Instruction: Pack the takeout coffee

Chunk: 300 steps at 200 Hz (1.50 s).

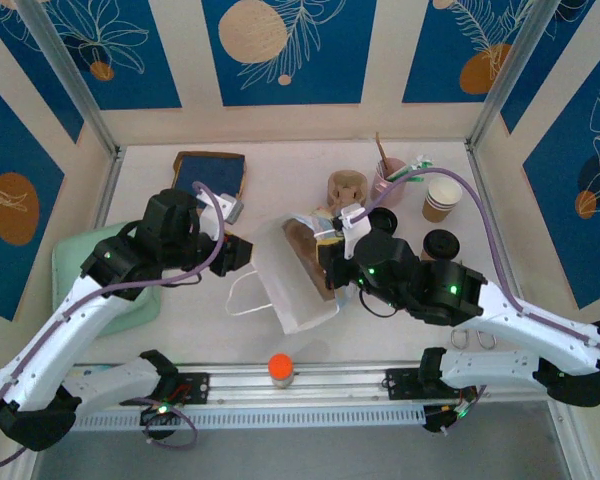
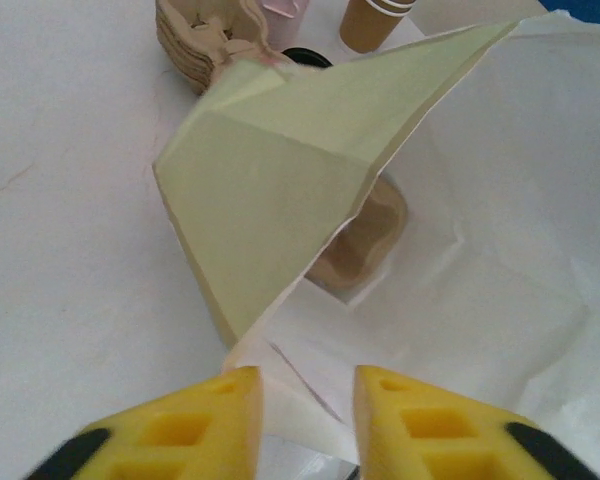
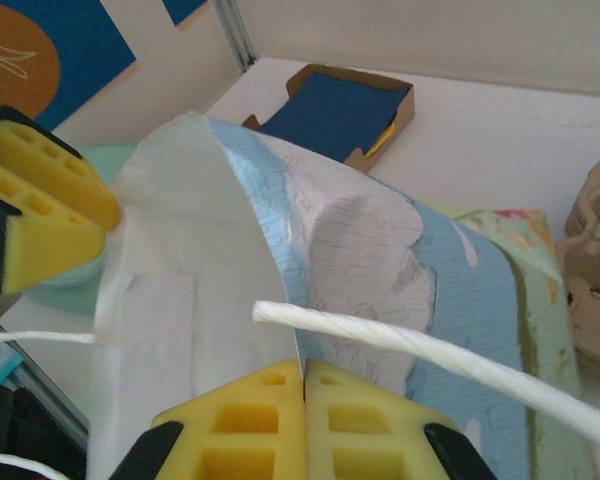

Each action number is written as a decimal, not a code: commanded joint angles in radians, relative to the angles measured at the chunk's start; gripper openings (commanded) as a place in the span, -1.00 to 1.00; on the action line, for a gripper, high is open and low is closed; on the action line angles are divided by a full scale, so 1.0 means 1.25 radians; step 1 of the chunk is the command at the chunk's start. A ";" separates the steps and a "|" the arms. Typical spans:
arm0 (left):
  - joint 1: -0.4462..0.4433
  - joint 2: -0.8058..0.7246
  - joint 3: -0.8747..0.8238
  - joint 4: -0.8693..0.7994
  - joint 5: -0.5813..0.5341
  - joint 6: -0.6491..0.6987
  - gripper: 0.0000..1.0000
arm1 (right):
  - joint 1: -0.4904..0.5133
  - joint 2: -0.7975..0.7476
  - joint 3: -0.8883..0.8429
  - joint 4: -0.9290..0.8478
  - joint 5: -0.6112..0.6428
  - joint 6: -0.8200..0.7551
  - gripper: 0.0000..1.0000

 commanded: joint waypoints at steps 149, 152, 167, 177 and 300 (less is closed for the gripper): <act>-0.016 0.021 0.123 -0.020 -0.129 0.028 0.29 | -0.235 0.106 0.121 -0.182 -0.324 0.126 -1.00; -0.016 0.022 0.125 -0.019 -0.130 0.028 0.31 | -0.241 0.113 0.127 -0.189 -0.334 0.125 -1.00; -0.016 0.030 0.137 -0.013 -0.136 0.024 0.40 | -0.270 0.150 0.161 -0.231 -0.362 0.118 -1.00; -0.016 0.036 0.144 -0.011 -0.146 0.025 0.44 | -0.283 0.169 0.176 -0.248 -0.369 0.111 -1.00; -0.015 -0.009 0.105 0.008 -0.252 0.011 0.56 | -0.347 0.269 0.289 -0.332 -0.329 0.039 -0.47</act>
